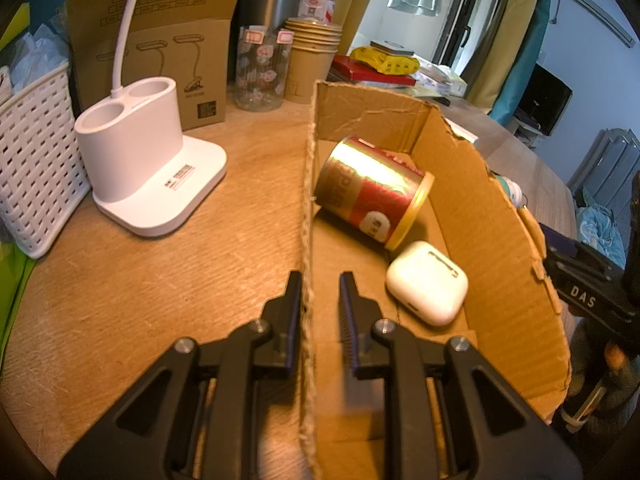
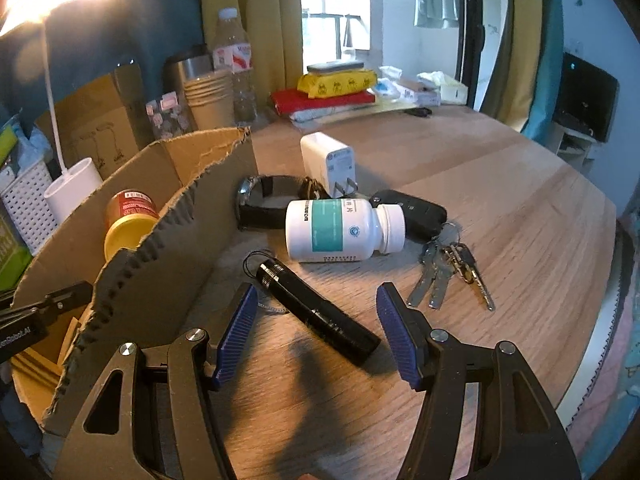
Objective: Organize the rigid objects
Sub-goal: 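Move the right gripper to the black flashlight and close on it, then lift the black flashlight with the right gripper toward the box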
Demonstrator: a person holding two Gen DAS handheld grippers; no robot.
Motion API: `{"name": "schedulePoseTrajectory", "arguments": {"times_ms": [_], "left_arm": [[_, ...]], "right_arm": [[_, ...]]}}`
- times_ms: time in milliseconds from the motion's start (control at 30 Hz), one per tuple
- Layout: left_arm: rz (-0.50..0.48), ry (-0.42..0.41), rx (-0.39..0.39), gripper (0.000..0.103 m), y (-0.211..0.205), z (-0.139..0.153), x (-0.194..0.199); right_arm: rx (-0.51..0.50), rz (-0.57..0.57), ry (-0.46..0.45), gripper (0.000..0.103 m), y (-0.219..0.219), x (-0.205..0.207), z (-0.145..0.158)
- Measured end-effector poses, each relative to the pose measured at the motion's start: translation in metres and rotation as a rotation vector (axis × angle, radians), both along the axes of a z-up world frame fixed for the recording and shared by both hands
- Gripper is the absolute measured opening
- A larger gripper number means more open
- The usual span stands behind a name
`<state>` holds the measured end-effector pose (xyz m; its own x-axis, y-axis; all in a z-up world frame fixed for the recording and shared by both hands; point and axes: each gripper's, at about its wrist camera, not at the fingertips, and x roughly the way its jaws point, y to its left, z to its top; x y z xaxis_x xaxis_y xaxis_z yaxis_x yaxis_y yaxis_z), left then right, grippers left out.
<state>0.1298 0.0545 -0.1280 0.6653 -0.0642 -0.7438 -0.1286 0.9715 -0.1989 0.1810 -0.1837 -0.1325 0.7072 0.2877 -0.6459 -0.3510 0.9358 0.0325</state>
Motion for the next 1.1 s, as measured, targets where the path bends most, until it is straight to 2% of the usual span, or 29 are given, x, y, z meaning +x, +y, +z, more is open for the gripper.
{"name": "schedulePoseTrajectory", "arguments": {"times_ms": [433,600,700,767,867,1100], "left_arm": [[0.000,0.000,0.000,0.020,0.000,0.000,0.000],[0.000,0.000,0.000,0.020,0.000,0.000,0.000],[0.000,0.000,0.001,0.020,0.000,0.000,0.000],[0.000,0.000,0.000,0.020,0.000,0.000,0.000],[0.000,0.000,0.001,0.020,0.000,0.000,0.000],[0.000,0.000,0.001,0.020,0.000,0.000,0.000]], "right_arm": [[-0.023,0.024,0.037,0.065,0.007,0.010,-0.007],[-0.055,0.040,0.060,0.060,0.012,0.014,-0.011],[-0.079,0.047,0.076,0.048,0.017,0.016,-0.014],[-0.084,0.053,0.084,0.035,0.018,0.017,-0.015],[-0.090,0.065,0.077,0.025,0.019,0.015,-0.015],[-0.106,0.074,0.065,0.023,0.022,0.012,-0.016]]}}
